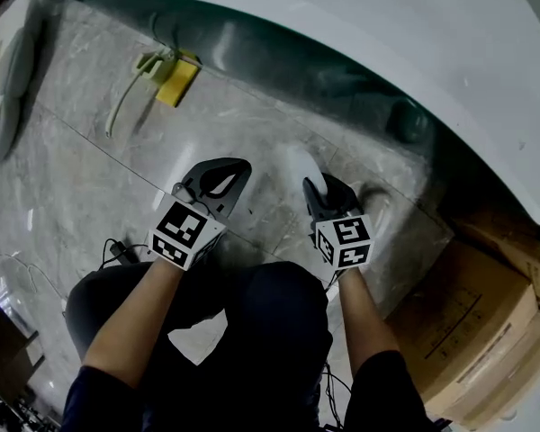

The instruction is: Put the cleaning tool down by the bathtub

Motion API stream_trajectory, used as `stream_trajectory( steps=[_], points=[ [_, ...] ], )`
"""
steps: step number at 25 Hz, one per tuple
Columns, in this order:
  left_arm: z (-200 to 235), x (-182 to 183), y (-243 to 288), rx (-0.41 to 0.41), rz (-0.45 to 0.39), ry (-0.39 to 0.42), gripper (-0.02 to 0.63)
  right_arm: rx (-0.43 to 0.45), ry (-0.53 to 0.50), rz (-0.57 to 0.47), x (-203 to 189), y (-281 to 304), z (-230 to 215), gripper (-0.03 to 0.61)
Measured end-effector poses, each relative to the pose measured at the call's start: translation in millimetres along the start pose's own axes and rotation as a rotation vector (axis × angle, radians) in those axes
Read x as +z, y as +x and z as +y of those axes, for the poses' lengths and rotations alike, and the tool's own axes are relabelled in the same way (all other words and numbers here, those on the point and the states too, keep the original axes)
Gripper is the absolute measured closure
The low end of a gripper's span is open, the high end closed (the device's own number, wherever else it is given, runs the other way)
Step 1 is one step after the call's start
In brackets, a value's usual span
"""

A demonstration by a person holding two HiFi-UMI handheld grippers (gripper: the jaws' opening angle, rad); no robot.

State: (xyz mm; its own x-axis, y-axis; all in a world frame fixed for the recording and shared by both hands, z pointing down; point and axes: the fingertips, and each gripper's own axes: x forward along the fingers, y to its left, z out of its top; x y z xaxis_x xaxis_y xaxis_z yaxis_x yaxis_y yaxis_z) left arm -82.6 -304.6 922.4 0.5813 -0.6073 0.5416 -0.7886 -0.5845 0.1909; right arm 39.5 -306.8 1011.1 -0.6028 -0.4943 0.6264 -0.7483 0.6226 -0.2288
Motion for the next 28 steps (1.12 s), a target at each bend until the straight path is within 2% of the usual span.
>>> stream_trajectory(
  steps=[10,16,28],
  points=[
    [-0.8,-36.8,30.6,-0.005,0.037,0.0,0.583,-0.003,-0.022,0.068,-58.5,42.1,-13.5,0.485],
    [-10.7,-45.2,43.4,-0.025,0.046,-0.001,0.583,-0.024,-0.05,0.135,-93.4,59.2,-18.3,0.485],
    [-19.5,-67.3,50.3,-0.049,0.087,-0.002,0.582,-0.077,-0.072,0.164,-118.2,67.8,-23.9,0.48]
  ],
)
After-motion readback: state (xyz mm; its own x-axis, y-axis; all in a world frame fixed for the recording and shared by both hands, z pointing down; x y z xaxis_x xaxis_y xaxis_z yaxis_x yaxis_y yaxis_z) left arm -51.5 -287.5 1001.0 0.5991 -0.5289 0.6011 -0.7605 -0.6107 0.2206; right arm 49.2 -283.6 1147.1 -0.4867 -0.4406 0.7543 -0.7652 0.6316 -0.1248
